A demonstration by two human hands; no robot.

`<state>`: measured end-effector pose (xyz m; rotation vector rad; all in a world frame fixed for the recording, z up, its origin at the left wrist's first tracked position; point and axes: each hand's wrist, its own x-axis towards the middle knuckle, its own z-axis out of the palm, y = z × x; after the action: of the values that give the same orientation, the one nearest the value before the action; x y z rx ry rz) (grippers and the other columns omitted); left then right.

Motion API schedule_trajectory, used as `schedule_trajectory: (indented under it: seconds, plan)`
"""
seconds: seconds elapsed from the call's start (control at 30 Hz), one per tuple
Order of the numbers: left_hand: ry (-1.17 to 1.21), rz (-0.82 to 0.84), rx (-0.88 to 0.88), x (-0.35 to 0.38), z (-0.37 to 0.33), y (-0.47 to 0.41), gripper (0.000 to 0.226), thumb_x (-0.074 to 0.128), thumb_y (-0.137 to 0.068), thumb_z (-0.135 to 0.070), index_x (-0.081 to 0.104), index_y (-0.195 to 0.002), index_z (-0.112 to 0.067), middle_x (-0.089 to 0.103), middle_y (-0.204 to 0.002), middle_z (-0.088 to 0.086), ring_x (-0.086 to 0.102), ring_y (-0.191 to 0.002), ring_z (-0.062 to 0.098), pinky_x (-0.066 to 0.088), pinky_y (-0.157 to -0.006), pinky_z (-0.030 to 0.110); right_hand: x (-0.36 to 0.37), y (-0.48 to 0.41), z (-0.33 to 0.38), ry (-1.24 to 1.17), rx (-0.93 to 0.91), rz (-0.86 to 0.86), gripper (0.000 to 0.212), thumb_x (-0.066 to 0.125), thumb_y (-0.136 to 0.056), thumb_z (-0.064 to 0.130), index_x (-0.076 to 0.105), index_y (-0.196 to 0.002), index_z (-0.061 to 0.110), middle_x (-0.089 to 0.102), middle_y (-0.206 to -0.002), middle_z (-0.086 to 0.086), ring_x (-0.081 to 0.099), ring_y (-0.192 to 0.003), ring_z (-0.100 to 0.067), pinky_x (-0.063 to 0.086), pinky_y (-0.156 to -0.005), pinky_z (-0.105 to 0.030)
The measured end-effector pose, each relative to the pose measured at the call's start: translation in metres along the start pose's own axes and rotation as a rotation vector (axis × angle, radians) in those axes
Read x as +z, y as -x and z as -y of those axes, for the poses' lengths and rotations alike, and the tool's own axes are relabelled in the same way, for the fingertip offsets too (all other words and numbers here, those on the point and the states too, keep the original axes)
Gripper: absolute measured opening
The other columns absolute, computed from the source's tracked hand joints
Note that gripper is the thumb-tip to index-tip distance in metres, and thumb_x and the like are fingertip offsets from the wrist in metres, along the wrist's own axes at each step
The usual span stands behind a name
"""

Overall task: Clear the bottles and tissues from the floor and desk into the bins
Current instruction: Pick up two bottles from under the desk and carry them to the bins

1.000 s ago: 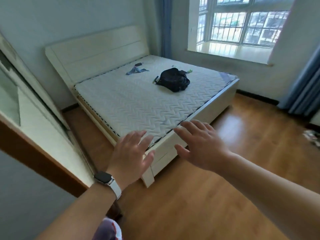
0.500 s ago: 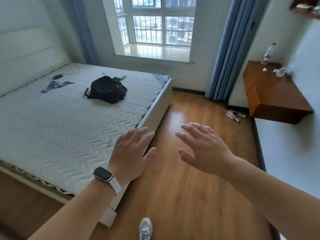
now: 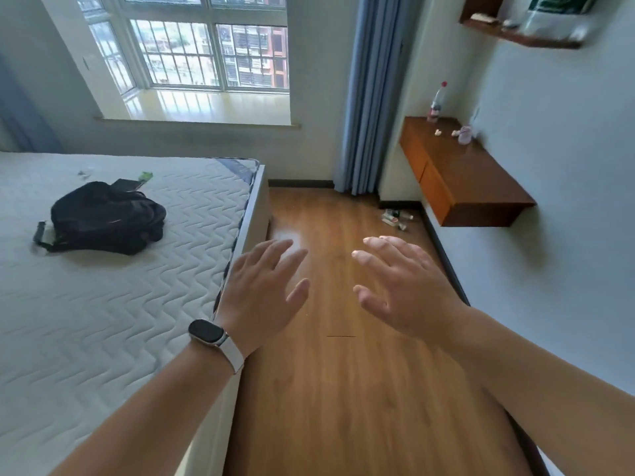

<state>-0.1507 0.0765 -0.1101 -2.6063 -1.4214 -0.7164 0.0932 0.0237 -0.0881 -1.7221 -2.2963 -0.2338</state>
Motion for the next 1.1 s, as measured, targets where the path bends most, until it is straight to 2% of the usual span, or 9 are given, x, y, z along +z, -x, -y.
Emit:
schedule_trajectory:
  seconds: [0.23, 0.5, 0.9, 1.1]
  plan:
    - [0.038, 0.044, 0.059, 0.029, 0.023, -0.065, 0.048, 0.044, -0.091, -0.048, 0.054, -0.132, -0.025, 0.054, -0.135, -0.001, 0.041, -0.128, 0.019, 0.039, -0.100, 0.042, 0.014, -0.049, -0.037, 0.013, 0.107, -0.033, 0.050, 0.047, -0.090, 0.051, 0.053, -0.131, 0.023, 0.049, -0.141, -0.003, 0.040, -0.132, -0.025, 0.035, -0.105, -0.046]
    - [0.000, 0.069, 0.079, 0.079, 0.036, -0.160, 0.048, 0.043, -0.091, -0.049, 0.053, -0.132, -0.026, 0.054, -0.135, -0.002, 0.043, -0.127, 0.020, 0.038, -0.100, 0.041, 0.067, -0.130, -0.106, -0.048, 0.136, 0.001, 0.055, 0.038, -0.091, 0.053, 0.051, -0.134, 0.022, 0.047, -0.142, -0.004, 0.038, -0.134, -0.024, 0.033, -0.107, -0.046]
    - [-0.053, 0.099, 0.108, 0.171, 0.027, -0.363, 0.047, 0.044, -0.092, -0.048, 0.056, -0.130, -0.024, 0.057, -0.134, -0.001, 0.045, -0.126, 0.020, 0.040, -0.100, 0.041, 0.095, -0.253, -0.292, -0.056, 0.165, 0.011, 0.053, 0.040, -0.091, 0.051, 0.053, -0.132, 0.020, 0.050, -0.138, -0.007, 0.042, -0.130, -0.027, 0.036, -0.103, -0.046]
    - [-0.036, 0.159, 0.119, 0.208, 0.023, -0.421, 0.048, 0.042, -0.093, -0.051, 0.052, -0.134, -0.027, 0.053, -0.139, -0.003, 0.044, -0.131, 0.021, 0.038, -0.105, 0.042, 0.106, -0.281, -0.346, -0.074, 0.208, 0.022, 0.054, 0.039, -0.092, 0.051, 0.054, -0.132, 0.019, 0.051, -0.138, -0.008, 0.043, -0.129, -0.027, 0.038, -0.103, -0.048]
